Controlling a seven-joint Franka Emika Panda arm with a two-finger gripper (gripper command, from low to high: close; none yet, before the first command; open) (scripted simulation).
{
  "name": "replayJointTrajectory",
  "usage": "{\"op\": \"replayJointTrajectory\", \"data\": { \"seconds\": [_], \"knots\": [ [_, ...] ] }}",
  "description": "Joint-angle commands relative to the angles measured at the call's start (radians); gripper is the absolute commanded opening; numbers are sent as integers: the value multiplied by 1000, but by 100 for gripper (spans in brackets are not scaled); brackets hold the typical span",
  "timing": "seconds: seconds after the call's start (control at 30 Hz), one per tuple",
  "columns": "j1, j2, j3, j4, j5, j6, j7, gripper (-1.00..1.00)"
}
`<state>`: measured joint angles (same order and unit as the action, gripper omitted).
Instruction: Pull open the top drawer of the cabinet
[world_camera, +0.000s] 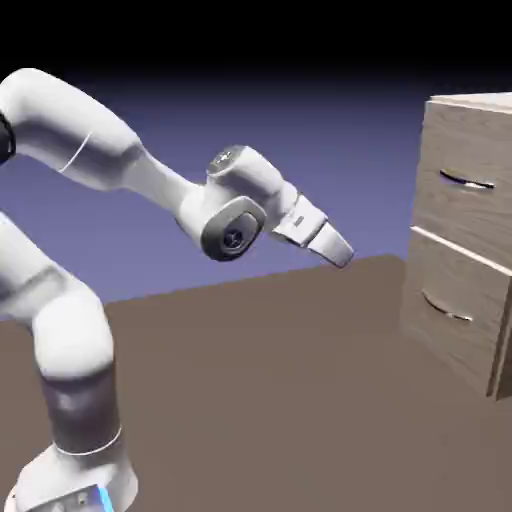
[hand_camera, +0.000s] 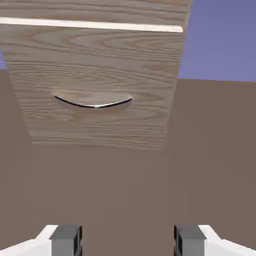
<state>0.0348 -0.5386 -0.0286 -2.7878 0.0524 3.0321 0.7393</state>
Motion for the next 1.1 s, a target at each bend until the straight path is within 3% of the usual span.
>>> {"op": "replayJointTrajectory", "data": {
  "seconds": [0.0,1.07],
  "knots": [
    [19,26,-24,18,44,-4,-1,0],
    [624,859,-784,608,1435,-133,-48,0]
  ]
}}
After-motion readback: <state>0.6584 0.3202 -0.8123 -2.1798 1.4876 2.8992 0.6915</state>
